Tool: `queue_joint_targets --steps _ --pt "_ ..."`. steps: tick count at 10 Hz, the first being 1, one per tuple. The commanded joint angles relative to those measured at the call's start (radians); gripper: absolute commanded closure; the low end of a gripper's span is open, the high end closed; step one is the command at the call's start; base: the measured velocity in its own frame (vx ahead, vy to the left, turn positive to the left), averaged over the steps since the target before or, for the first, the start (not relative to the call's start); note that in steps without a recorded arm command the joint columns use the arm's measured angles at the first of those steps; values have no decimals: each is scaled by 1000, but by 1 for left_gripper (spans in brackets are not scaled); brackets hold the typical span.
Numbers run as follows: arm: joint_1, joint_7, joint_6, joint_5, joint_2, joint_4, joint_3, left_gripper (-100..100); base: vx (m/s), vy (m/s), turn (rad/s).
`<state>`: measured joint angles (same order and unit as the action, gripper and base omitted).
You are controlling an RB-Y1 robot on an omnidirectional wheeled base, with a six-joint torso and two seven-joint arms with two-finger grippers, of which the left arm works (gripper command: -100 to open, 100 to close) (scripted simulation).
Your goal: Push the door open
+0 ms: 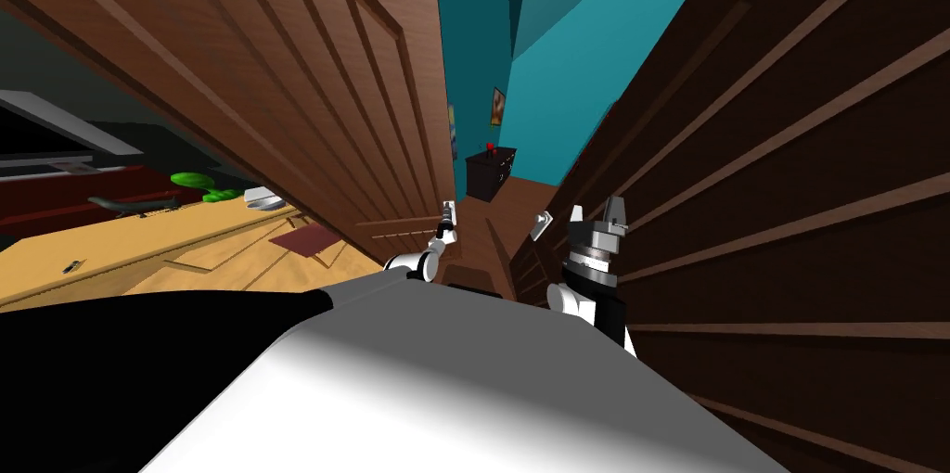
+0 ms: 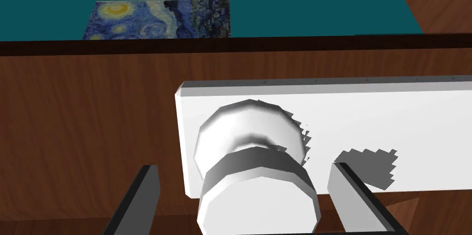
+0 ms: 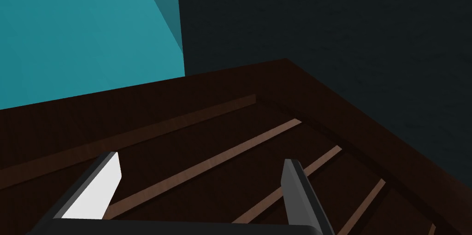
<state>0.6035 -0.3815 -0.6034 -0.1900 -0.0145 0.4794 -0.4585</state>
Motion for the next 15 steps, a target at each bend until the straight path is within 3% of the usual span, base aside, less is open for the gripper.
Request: queue_joint_targets --steps 1,2,7,8,9,11,12,14,15 --pt "0 0 0 0 0 0 0 -100 50 10 -2" --pt "0 0 0 0 0 0 0 100 6 -1 4" --pt "0 0 0 0 0 0 0 100 -12 -3 -2" --pt "-4 -15 1 -21 22 3 6 100 93 35 126" --pt "-5 -22 0 -31 30 5 9 100 194 41 135" --pt "-6 -26 0 -36 33 7 10 100 138 14 57" --pt "-8 -39 -1 -54 40 11 15 100 113 16 188" --pt "-8 -39 -1 -54 40 11 15 100 72 37 87" --pt "-10 -37 11 -53 51 21 24 -100 -50 53 185"
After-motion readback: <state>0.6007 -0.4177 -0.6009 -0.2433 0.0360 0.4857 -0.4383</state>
